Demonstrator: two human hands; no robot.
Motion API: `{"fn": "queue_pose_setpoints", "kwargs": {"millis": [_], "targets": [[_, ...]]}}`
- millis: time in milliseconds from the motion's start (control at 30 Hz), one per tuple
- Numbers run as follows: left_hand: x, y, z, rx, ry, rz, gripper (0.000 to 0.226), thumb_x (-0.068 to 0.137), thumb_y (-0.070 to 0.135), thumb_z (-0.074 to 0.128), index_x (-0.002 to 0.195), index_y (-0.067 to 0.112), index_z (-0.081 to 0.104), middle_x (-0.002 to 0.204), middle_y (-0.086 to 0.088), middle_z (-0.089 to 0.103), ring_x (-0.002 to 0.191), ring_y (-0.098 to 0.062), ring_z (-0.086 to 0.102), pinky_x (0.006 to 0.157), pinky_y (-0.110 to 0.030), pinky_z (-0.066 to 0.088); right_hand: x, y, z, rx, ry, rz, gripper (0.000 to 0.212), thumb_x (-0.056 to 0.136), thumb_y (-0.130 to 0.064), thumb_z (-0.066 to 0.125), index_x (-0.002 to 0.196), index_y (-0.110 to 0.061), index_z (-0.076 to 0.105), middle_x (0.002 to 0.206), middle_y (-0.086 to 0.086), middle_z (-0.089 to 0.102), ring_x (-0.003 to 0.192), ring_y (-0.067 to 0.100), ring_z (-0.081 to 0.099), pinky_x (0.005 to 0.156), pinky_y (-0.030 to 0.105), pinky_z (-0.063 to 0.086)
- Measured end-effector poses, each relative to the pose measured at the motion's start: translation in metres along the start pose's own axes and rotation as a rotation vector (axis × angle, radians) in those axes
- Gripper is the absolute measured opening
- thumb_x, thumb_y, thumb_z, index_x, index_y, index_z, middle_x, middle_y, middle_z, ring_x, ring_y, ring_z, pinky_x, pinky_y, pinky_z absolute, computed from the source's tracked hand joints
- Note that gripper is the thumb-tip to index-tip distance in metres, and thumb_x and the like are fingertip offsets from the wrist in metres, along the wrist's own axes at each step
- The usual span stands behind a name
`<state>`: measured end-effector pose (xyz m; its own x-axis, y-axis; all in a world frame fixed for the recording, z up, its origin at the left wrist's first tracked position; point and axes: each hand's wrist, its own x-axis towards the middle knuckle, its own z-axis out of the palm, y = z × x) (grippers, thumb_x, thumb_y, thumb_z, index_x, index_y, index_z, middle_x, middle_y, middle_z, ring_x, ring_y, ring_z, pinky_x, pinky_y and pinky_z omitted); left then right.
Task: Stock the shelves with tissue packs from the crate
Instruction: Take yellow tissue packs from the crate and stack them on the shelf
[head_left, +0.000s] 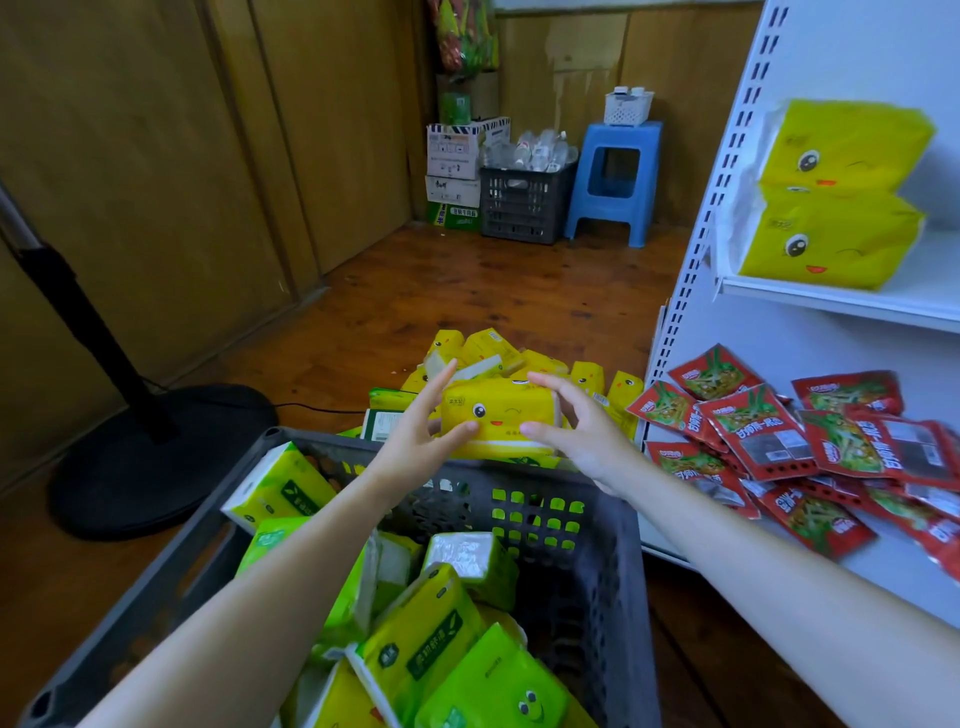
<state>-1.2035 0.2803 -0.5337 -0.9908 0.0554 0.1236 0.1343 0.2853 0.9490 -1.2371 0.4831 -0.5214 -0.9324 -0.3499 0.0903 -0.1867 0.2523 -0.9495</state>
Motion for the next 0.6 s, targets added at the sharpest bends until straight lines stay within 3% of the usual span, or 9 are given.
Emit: {"fn": "queue_pose_setpoints", "kwargs": {"millis": [100, 200, 367, 433, 533, 600], "targets": [[0.004, -0.003, 0.001, 0.095, -0.031, 0.006, 0.050, 0.087, 0.028, 0.064, 0.121, 0.058, 0.042, 0.149, 0.004, 0.036, 0.131, -0.023, 0.043, 0.105, -0.050, 0.040, 0.003, 0.010, -0.003, -0.113, -0.046, 0.031, 0.060, 0.084, -0.014, 0.068, 0.133, -0.035, 0.040, 0.154, -0.004, 0.019, 0.143, 0.013, 0.015, 0.113, 0.034, 0.021], [0.005, -0.015, 0.000, 0.253, -0.118, -0.086, 0.050, 0.090, 0.016, 0.060, 0.122, 0.048, 0.038, 0.149, -0.001, 0.034, 0.131, -0.027, 0.042, 0.101, -0.050, 0.043, 0.002, 0.023, -0.001, -0.313, -0.137, 0.072, 0.067, 0.083, -0.017, 0.068, 0.139, -0.032, 0.034, 0.154, -0.001, 0.017, 0.143, 0.017, 0.014, 0.115, 0.037, 0.017], [0.002, -0.013, 0.000, 0.199, -0.113, -0.171, 0.042, 0.093, 0.027, 0.055, 0.131, 0.037, 0.041, 0.144, -0.010, 0.038, 0.135, -0.025, 0.037, 0.106, -0.042, 0.039, -0.002, 0.023, 0.008, -0.367, -0.138, 0.117, 0.071, 0.080, -0.024, 0.072, 0.140, -0.032, 0.034, 0.153, 0.005, 0.021, 0.141, 0.023, 0.021, 0.110, 0.035, 0.024], [0.001, -0.012, 0.001, 0.214, -0.080, -0.170, 0.038, 0.095, 0.026, 0.051, 0.132, 0.030, 0.044, 0.138, -0.013, 0.042, 0.134, -0.024, 0.038, 0.101, -0.036, 0.040, -0.006, 0.020, 0.012, -0.341, -0.132, 0.136, 0.071, 0.081, -0.024, 0.071, 0.141, -0.032, 0.034, 0.152, 0.004, 0.025, 0.138, 0.026, 0.027, 0.108, 0.037, 0.028], [0.001, -0.009, 0.000, 0.201, -0.044, -0.109, 0.023, 0.092, 0.030, 0.053, 0.113, 0.039, 0.051, 0.110, -0.006, 0.053, 0.118, -0.024, 0.052, 0.094, -0.042, 0.047, -0.008, 0.015, 0.011, -0.284, -0.071, 0.120, 0.061, 0.084, -0.023, 0.068, 0.137, -0.032, 0.039, 0.146, 0.006, 0.034, 0.133, 0.025, 0.035, 0.101, 0.032, 0.034], [0.004, 0.002, 0.002, 0.155, 0.005, -0.051, 0.023, 0.091, 0.030, 0.054, 0.110, 0.043, 0.053, 0.112, -0.005, 0.059, 0.111, -0.022, 0.057, 0.088, -0.041, 0.051, -0.006, 0.007, 0.004, -0.191, -0.013, 0.082, 0.054, 0.085, -0.022, 0.067, 0.132, -0.032, 0.044, 0.144, 0.008, 0.038, 0.136, 0.023, 0.032, 0.098, 0.026, 0.031]]}}
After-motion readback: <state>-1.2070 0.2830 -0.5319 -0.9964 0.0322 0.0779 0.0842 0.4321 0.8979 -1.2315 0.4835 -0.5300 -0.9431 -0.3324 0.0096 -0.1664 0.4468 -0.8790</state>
